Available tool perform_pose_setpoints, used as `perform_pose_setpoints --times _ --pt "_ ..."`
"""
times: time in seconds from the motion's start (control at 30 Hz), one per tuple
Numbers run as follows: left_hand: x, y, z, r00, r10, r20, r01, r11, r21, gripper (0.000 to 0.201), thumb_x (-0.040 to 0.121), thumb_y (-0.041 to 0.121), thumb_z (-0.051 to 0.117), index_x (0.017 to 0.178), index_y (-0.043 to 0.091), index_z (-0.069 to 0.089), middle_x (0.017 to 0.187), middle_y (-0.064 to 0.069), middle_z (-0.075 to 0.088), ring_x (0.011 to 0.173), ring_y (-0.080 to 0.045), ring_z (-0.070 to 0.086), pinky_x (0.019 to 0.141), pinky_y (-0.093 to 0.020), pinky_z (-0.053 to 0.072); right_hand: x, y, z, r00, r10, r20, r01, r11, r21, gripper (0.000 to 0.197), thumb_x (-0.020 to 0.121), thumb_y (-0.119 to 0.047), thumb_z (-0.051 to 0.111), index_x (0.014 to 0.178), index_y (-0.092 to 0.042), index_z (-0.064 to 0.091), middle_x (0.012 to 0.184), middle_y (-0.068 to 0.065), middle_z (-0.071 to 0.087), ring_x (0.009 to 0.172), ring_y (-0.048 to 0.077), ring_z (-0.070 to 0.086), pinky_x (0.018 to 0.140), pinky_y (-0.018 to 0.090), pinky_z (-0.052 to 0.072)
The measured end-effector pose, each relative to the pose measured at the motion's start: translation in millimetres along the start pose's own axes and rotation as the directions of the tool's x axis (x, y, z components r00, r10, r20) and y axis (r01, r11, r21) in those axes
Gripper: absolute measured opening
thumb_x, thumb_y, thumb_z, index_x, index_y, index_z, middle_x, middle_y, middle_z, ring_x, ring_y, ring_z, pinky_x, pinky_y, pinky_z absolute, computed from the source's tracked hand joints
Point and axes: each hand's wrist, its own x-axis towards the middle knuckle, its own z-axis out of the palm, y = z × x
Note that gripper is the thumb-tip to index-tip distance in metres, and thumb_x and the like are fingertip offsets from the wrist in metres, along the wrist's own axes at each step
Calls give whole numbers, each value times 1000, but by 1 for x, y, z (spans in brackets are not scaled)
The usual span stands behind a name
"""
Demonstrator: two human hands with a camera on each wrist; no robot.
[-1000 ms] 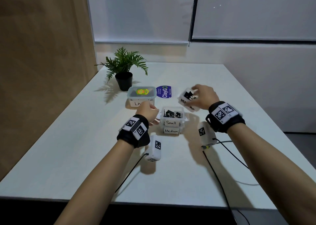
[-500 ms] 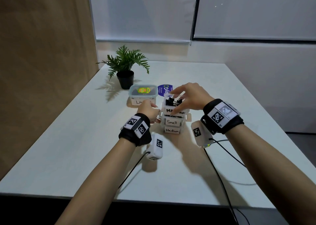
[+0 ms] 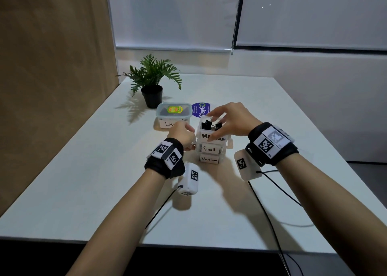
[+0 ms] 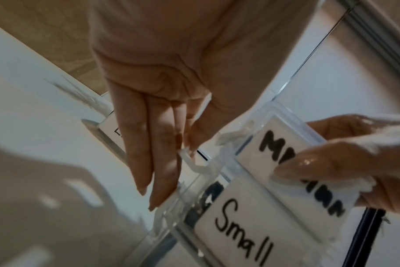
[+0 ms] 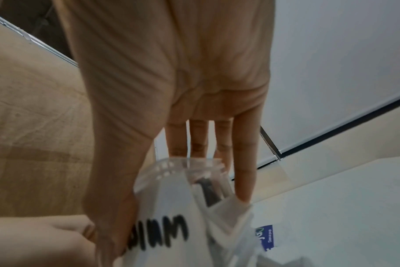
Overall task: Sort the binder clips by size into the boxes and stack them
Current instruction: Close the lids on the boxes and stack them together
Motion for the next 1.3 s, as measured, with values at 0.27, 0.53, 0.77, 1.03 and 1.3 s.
perform_pose_setpoints --times 0.27,0.53,0.77,1.03,1.3 --pt "-2 11 -9 991 -69 116 75 996 -49 46 94 52 37 94 9 55 95 -9 60 85 -29 60 60 -27 44 -12 24 -5 936 322 -140 -263 907 330 61 82 -67 54 103 -11 63 100 2 68 88 15 65 70 32 56" --pt "1 9 -8 991 -2 137 8 999 -45 59 77 68 59 96 13 69 82 2 63 82 -17 58 63 -28 41 -22 33 9 838 460 295 -544 648 534 56 79 -75 48 66 -20 50 65 -5 51 63 12 48 65 28 37" --pt "0 11 -8 983 -35 178 47 997 -65 49 83 62 57 106 19 66 84 5 62 80 -12 56 64 -26 42 -20 41 12 826 434 360 -563 610 558 54 67 -75 63 61 -25 47 63 -7 47 59 11 43 60 25 35" --pt "12 11 -6 993 22 116 -22 1000 -3 48 79 58 63 91 12 61 93 -4 62 85 -24 61 74 -34 50 -17 44 11 835 425 350 -546 562 621 51 63 -68 73 61 -24 48 68 -7 54 63 11 54 60 24 43" --pt "10 16 0 972 234 27 -233 939 254 29 92 45 53 82 19 49 99 -14 61 99 -35 61 81 -42 54 -18 40 9 912 374 170 -391 661 640 50 70 -57 76 84 -12 59 80 4 67 84 20 74 80 33 55"
